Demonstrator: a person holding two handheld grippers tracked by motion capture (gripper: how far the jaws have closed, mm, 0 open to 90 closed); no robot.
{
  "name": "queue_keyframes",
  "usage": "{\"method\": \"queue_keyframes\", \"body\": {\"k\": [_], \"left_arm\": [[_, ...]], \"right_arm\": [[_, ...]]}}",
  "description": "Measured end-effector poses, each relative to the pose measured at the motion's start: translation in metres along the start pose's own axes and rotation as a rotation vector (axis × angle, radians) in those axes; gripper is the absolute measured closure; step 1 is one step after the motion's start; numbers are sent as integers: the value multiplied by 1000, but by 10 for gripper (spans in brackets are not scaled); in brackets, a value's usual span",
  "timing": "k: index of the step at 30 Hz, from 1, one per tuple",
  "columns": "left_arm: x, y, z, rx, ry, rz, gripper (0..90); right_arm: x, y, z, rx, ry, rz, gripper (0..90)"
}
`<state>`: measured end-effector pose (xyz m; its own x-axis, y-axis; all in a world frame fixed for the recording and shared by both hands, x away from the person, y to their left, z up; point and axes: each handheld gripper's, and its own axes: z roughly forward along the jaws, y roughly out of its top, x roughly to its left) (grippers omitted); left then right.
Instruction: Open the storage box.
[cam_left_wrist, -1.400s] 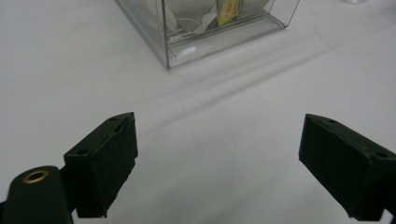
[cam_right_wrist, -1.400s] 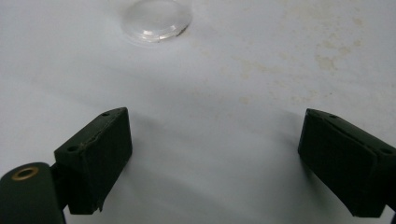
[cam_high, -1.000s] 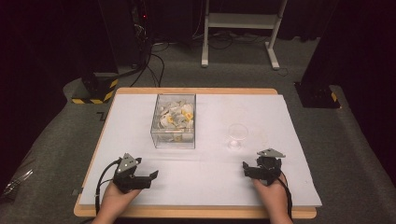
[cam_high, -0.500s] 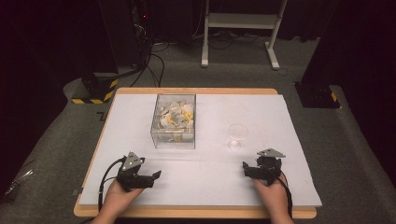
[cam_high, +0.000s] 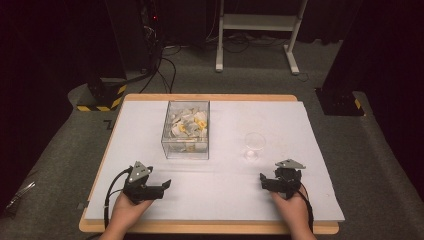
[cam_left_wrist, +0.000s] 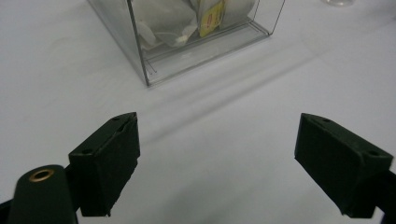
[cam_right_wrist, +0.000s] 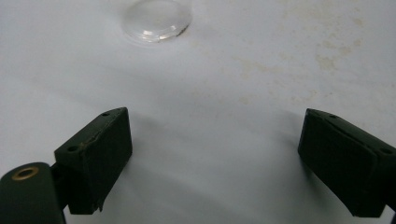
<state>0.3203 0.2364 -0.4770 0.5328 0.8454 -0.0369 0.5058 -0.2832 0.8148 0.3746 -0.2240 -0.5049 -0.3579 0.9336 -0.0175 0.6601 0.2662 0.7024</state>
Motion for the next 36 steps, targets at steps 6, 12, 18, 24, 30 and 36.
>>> {"method": "queue_keyframes", "body": {"k": [6,12,18,24,30,36], "left_arm": [[4,9,-3,-36,-23,-8,144],[3,18,-1,-44,-15,11,142],[-4,28,5,-51,-11,13,141],[-5,34,11,-48,-26,9,122],[-10,39,16,-49,-29,32,121],[-12,44,19,-73,-39,35,145]], "right_arm": [[0,0,0,0,1,3,97],[0,0,0,0,1,0,97],[0,0,0,0,1,0,97],[0,0,0,2,3,4,96],[0,0,0,1,2,0,95],[0,0,0,1,2,0,95]]}}
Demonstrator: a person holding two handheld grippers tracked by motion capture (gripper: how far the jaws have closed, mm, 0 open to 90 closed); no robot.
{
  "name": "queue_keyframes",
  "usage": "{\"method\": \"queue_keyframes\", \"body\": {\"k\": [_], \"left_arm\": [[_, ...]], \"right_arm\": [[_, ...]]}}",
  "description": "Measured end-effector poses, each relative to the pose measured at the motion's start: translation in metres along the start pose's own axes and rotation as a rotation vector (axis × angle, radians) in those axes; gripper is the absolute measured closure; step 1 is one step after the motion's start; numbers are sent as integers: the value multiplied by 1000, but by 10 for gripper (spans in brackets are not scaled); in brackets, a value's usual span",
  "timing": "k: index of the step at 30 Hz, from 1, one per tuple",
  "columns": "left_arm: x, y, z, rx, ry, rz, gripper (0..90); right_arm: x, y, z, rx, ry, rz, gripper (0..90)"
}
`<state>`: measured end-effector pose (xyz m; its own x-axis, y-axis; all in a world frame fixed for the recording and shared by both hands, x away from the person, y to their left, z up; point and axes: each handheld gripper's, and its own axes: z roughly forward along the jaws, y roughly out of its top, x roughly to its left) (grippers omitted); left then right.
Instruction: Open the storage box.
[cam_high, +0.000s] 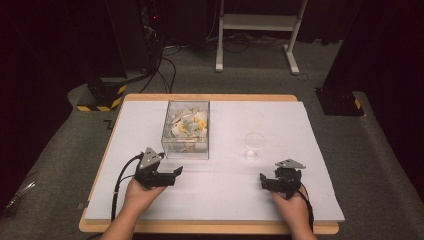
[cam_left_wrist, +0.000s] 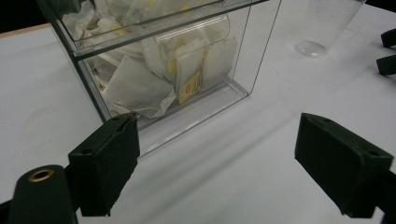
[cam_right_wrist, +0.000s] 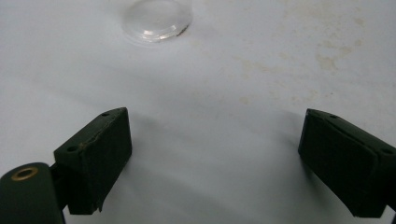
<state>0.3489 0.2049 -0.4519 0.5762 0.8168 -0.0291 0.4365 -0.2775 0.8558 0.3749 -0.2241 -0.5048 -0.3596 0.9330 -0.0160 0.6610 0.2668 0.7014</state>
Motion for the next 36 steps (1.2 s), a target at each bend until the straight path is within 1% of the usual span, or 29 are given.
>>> {"method": "queue_keyframes", "body": {"k": [1,4,5,9,13,18,20,21,26,27,30,36], "left_arm": [[0,1,1,-2,-2,4,146],[1,2,6,-16,-3,-12,146],[1,2,8,-16,-4,-20,144],[3,3,14,-11,3,-16,140],[5,3,19,-9,-5,-28,141],[5,6,22,-8,-3,-18,141],[5,7,23,-10,-13,-21,141],[5,8,24,-9,-11,-10,141],[4,12,29,-15,-11,-5,141],[3,13,30,-18,-15,-14,142],[3,15,34,-29,-18,-22,144],[1,17,41,-38,-7,-23,144]], "right_arm": [[0,0,0,0,0,0,95],[0,0,0,0,0,0,95],[0,0,0,0,0,0,94],[0,0,0,0,0,0,95],[0,0,0,0,-1,0,95],[0,0,0,0,-1,0,95],[0,0,0,0,-1,0,95],[0,0,0,0,-1,0,95],[0,0,0,0,-2,0,95],[0,0,0,0,-1,0,95],[0,0,0,0,-2,0,95],[0,0,0,0,-2,0,95]]}}
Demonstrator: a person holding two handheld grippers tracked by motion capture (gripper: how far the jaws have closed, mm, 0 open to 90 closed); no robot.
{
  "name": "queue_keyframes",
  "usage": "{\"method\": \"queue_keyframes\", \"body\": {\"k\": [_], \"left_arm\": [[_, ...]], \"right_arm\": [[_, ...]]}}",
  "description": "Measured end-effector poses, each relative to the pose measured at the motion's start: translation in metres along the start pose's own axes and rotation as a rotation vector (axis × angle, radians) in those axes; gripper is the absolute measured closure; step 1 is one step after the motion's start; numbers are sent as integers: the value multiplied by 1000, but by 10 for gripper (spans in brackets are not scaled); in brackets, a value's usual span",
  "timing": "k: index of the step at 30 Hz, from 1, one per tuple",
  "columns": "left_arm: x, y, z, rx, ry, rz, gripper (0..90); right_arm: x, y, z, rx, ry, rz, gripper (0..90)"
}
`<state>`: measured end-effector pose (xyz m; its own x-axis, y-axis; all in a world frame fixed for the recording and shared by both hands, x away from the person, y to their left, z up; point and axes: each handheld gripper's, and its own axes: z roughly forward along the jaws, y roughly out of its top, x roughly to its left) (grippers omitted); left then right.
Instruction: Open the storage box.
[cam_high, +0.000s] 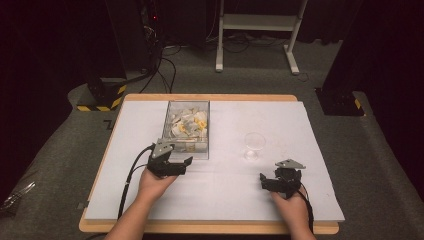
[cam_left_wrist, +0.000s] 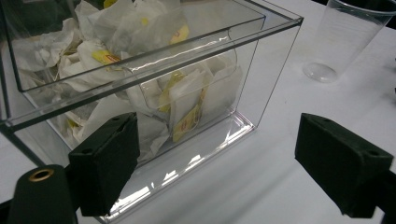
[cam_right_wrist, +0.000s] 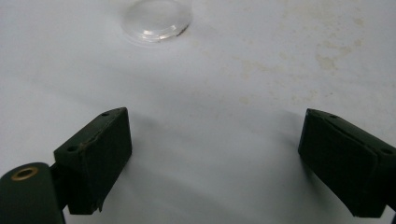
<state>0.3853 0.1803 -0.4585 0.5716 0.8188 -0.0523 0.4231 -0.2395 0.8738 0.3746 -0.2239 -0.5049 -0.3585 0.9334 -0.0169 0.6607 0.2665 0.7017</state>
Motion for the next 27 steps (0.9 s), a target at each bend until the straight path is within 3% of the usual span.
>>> {"method": "queue_keyframes", "body": {"k": [14,27], "left_arm": [[-3,4,11,-24,3,-1,147],[-5,4,18,-54,31,-2,151]], "right_arm": [[0,0,0,1,0,-2,95],[0,0,0,0,0,-2,95]]}}
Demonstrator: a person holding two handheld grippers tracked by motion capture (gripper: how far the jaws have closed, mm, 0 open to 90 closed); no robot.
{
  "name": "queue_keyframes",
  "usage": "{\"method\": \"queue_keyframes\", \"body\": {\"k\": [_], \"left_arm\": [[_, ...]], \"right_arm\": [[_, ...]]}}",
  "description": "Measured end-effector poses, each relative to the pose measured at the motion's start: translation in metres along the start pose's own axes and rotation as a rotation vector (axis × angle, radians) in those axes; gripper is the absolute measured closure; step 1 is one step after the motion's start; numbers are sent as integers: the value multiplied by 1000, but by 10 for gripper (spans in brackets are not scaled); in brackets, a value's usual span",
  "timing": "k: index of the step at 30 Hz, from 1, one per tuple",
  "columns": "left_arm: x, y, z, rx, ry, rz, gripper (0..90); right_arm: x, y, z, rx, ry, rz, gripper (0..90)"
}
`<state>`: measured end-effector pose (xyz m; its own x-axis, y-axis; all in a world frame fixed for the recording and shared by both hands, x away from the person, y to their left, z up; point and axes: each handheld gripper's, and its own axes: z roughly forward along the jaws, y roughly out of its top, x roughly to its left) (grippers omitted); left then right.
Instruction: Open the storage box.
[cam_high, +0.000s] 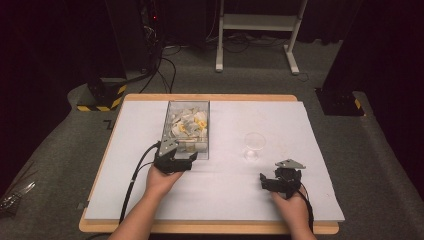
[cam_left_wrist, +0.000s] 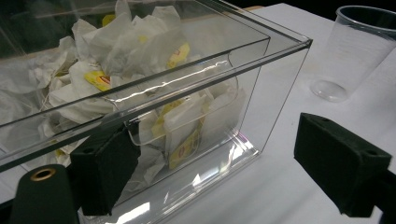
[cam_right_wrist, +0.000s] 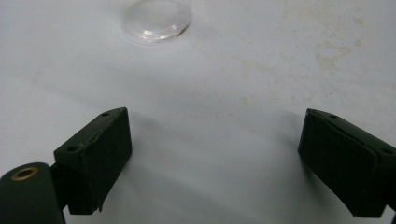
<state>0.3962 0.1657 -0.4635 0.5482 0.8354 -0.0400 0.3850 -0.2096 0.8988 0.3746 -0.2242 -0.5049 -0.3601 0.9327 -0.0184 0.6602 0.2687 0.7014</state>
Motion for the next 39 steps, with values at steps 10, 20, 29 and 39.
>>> {"method": "queue_keyframes", "body": {"k": [10,20,29,39], "left_arm": [[-1,-1,2,-8,10,10,156],[-1,-2,0,-8,21,14,187],[-2,-5,-5,-20,21,11,230],[-4,-9,-11,-29,16,12,257]], "right_arm": [[0,0,0,0,0,0,95],[0,0,0,0,0,0,95],[0,0,0,0,0,2,95],[0,0,0,-1,0,2,95]]}}
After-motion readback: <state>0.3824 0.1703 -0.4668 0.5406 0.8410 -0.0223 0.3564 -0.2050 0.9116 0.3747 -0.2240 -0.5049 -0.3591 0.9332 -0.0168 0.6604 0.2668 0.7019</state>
